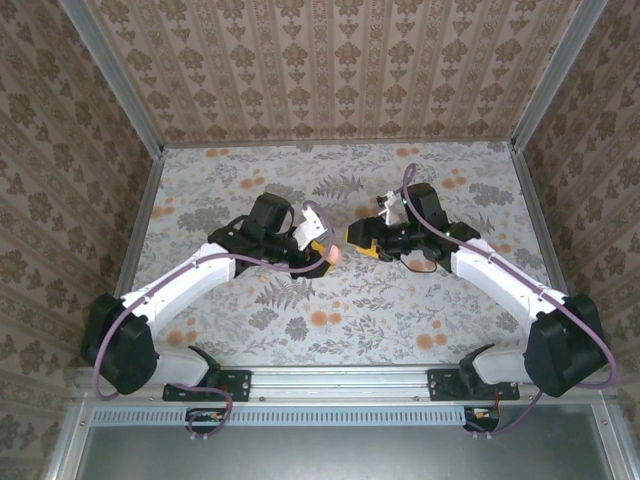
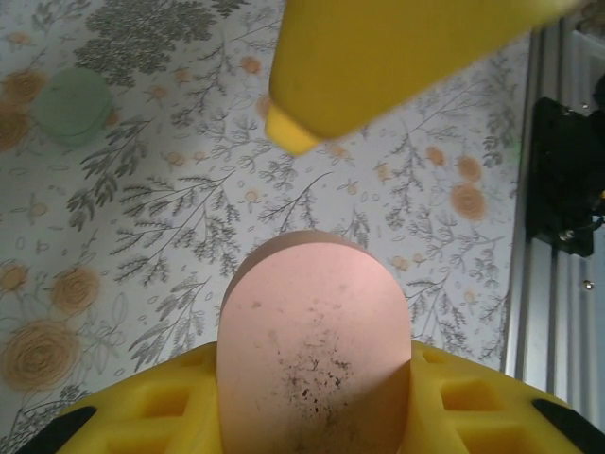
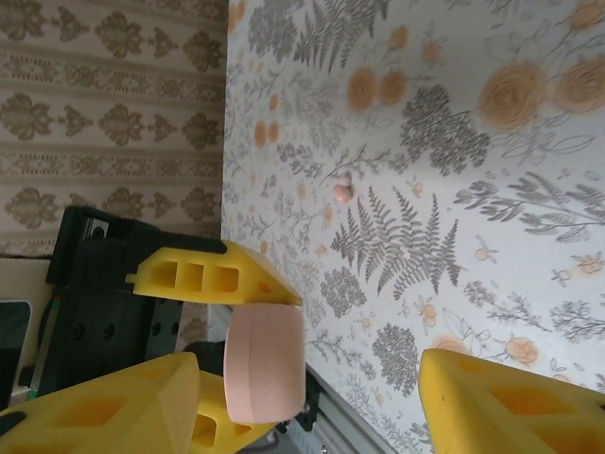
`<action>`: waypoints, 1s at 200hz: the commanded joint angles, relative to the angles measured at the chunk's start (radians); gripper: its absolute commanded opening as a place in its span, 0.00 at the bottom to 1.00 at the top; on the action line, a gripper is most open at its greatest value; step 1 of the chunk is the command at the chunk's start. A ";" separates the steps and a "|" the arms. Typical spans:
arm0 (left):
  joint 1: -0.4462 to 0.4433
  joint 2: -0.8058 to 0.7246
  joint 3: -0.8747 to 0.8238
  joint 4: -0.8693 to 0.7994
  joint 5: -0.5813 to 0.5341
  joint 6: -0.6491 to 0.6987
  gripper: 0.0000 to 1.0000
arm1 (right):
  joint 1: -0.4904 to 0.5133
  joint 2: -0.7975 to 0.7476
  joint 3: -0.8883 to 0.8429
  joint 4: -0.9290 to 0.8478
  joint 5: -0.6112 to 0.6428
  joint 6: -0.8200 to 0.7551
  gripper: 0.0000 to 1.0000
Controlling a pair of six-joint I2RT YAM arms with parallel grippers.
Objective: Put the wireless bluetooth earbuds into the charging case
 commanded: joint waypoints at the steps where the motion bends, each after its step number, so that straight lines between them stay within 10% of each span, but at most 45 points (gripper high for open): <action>1: -0.008 -0.002 0.041 -0.015 0.080 0.016 0.33 | 0.036 -0.004 -0.001 0.007 -0.005 0.015 0.64; 56: -0.006 -0.008 0.055 -0.019 0.098 0.003 0.33 | 0.086 0.055 0.031 -0.005 0.001 0.005 0.61; 95: -0.003 -0.024 0.048 -0.012 0.053 -0.012 0.35 | 0.098 0.059 0.040 0.021 -0.012 0.038 0.34; 200: 0.222 -0.274 -0.180 0.371 0.171 -0.279 0.75 | 0.076 0.059 -0.038 0.345 -0.045 0.370 0.16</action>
